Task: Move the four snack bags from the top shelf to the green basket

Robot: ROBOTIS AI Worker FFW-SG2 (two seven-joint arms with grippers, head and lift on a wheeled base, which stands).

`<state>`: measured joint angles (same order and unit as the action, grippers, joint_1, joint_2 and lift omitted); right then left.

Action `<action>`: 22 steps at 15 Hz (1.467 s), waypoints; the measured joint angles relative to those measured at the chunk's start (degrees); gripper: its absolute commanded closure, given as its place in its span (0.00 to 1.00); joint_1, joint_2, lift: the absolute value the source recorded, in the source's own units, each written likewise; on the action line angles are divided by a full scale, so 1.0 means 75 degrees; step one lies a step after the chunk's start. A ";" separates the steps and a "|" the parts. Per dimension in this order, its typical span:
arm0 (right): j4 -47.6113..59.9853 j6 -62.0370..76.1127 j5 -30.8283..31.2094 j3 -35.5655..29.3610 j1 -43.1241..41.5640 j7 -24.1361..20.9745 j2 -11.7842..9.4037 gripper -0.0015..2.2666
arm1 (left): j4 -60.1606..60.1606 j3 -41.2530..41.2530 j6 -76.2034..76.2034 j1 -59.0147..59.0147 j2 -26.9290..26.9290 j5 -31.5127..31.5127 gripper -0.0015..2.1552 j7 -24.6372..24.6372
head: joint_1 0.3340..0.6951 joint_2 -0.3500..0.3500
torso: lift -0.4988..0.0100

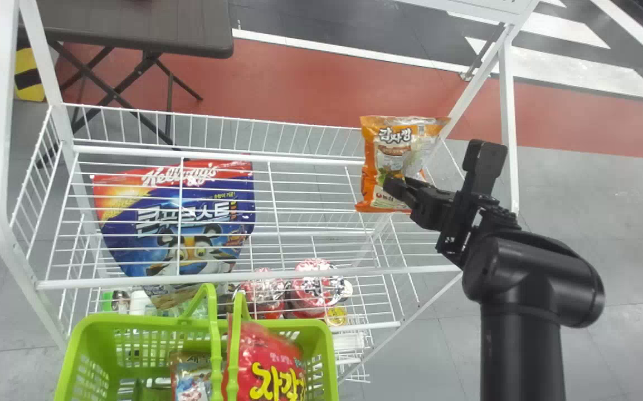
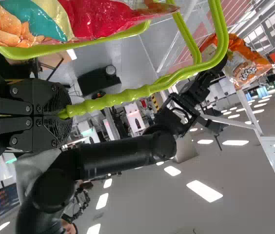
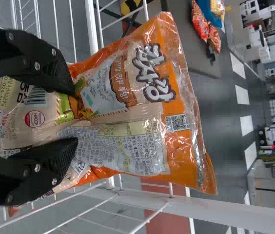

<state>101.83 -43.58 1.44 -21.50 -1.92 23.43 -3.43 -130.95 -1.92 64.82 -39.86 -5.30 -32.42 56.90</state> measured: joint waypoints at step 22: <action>0.6992 -0.6091 -0.5038 -0.1769 0.5276 0.1531 0.0434 0.98 | -0.0012 0.0044 -0.0154 -0.0110 0.0121 -0.0012 0.60 0.0030 | 1.00 0.00 | 0.98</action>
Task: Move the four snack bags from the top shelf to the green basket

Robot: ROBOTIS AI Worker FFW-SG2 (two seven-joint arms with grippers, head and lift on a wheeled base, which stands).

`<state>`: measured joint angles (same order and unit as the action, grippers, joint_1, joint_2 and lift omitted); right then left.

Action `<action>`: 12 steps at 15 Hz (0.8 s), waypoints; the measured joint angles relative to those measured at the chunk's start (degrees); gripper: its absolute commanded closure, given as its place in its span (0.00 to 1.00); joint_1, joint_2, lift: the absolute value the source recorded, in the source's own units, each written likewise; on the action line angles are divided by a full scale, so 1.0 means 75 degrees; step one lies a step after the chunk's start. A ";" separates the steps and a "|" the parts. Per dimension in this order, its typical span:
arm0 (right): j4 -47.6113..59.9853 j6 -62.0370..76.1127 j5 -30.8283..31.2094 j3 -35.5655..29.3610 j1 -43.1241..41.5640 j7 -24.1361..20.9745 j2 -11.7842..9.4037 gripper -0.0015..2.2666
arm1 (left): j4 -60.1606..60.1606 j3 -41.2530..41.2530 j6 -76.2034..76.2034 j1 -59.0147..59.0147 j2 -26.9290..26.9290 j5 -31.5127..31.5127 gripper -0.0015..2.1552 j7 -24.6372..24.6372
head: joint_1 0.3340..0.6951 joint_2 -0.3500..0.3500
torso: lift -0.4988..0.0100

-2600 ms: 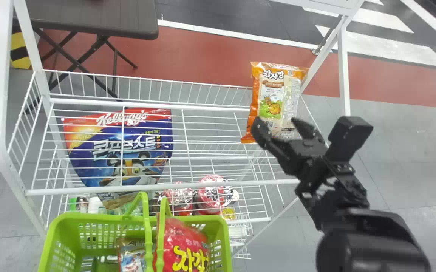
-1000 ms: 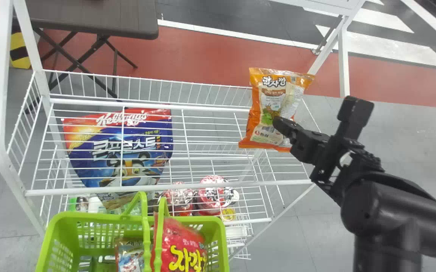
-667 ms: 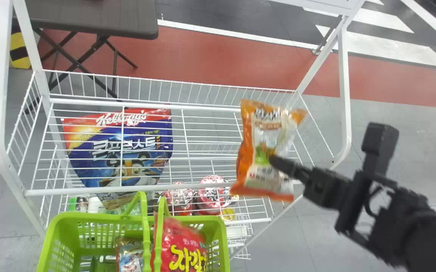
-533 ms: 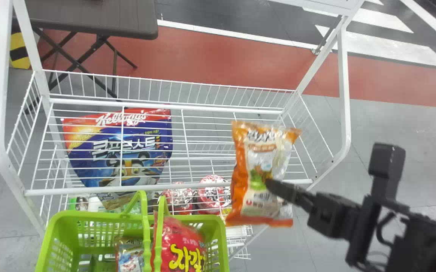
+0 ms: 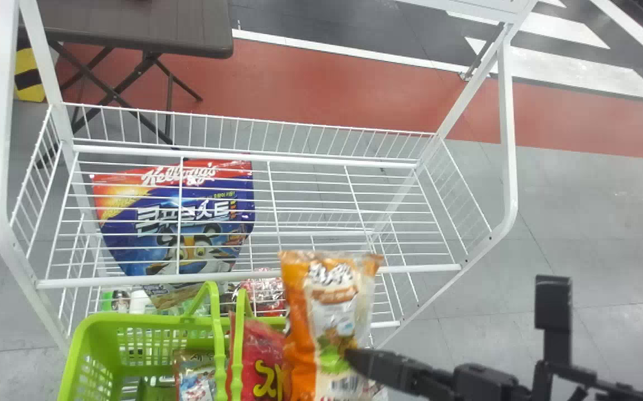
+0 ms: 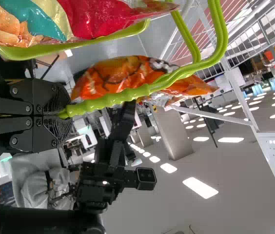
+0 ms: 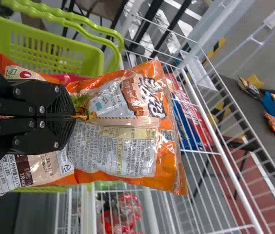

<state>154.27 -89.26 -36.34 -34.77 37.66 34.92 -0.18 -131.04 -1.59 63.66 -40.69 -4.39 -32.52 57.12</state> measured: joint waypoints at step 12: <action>-0.1607 0.0026 0.1228 0.1917 0.0612 -0.0032 0.0000 0.96 | -0.0168 0.0110 -0.0033 -0.0086 -0.0018 0.0008 0.60 0.0001 | 1.00 0.00 | 0.98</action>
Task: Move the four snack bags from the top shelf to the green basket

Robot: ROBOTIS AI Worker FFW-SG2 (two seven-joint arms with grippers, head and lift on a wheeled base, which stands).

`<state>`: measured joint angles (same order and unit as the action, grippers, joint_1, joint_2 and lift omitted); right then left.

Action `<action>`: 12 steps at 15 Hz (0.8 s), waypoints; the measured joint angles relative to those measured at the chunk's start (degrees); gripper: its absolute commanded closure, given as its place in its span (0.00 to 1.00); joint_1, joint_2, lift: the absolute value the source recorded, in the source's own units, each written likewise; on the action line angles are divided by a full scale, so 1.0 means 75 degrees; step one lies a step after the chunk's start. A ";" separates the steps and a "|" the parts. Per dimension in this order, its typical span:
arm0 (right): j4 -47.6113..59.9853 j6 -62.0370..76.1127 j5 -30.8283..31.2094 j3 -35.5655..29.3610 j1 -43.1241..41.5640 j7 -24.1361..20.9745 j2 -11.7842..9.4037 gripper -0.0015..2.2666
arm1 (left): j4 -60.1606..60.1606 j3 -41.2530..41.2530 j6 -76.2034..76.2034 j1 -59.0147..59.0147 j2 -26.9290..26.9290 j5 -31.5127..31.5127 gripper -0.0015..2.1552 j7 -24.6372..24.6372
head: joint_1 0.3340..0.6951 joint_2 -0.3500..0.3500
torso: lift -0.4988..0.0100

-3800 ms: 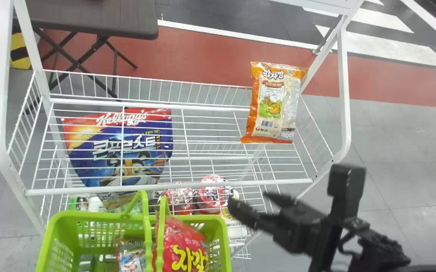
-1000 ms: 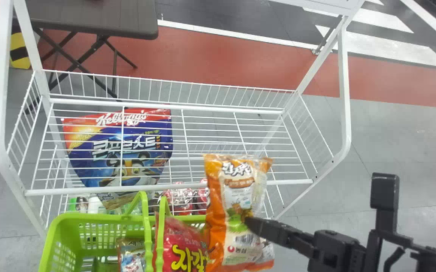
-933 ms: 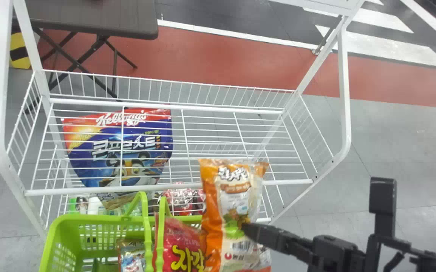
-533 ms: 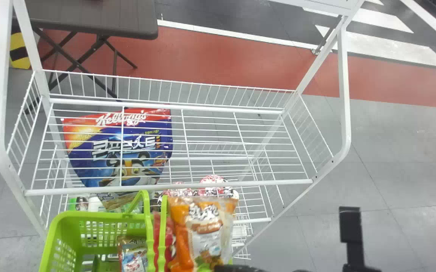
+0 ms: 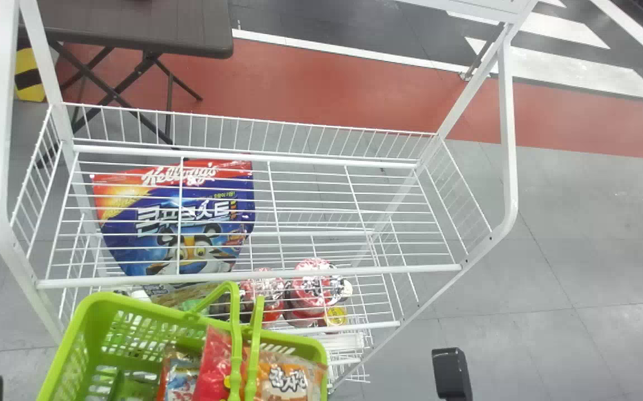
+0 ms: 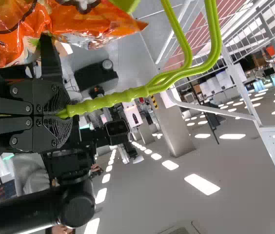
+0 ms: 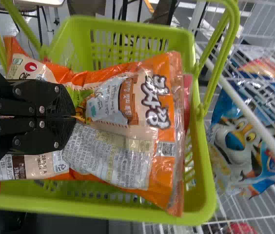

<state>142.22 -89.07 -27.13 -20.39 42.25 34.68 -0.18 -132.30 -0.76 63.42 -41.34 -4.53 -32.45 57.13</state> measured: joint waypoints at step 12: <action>0.0550 0.0062 -0.0494 -0.0505 0.0066 0.0240 0.0000 0.03 | -0.0078 0.0019 0.0000 -0.0072 0.0019 0.0015 0.59 -0.0047 | 1.00 0.00 | 0.98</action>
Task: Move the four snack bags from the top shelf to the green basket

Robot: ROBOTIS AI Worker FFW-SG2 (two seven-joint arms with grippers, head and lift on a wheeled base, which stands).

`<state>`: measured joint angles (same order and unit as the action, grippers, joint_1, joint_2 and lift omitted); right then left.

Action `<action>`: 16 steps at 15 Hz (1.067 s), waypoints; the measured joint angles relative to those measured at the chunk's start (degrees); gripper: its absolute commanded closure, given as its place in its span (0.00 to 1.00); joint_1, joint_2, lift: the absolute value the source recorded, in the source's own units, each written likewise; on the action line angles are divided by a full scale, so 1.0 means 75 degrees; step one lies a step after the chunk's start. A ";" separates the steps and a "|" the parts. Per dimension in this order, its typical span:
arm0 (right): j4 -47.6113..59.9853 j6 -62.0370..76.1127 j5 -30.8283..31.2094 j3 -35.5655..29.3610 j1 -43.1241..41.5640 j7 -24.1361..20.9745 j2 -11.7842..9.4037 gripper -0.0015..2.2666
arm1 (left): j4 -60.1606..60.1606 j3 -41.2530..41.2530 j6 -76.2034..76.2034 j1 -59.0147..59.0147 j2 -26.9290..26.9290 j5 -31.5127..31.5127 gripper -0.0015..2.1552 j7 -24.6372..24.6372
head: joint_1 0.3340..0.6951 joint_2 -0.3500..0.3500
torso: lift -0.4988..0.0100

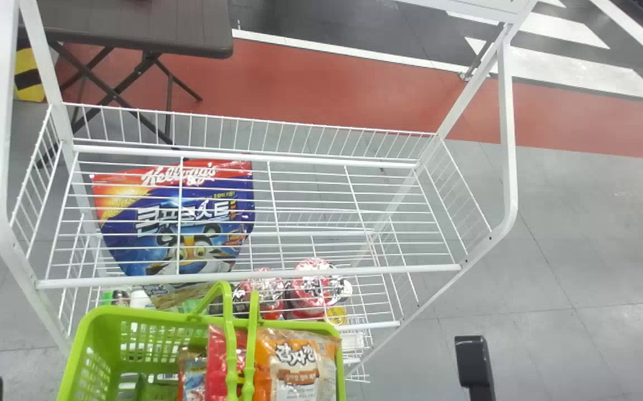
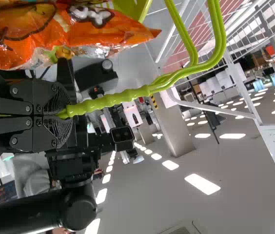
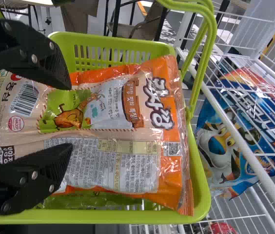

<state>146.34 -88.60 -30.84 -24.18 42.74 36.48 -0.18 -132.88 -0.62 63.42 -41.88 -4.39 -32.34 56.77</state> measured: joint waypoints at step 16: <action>0.0133 1.0059 0.2921 0.1812 0.0714 -0.1460 0.0000 0.03 | 0.0147 0.0193 -0.0084 0.0054 0.0023 0.0139 0.59 -0.0245 | 1.00 0.00 | 0.98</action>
<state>147.34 -13.16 -8.93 -10.59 48.10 25.53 -0.18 -131.78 0.82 62.79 -41.47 -4.22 -31.30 54.94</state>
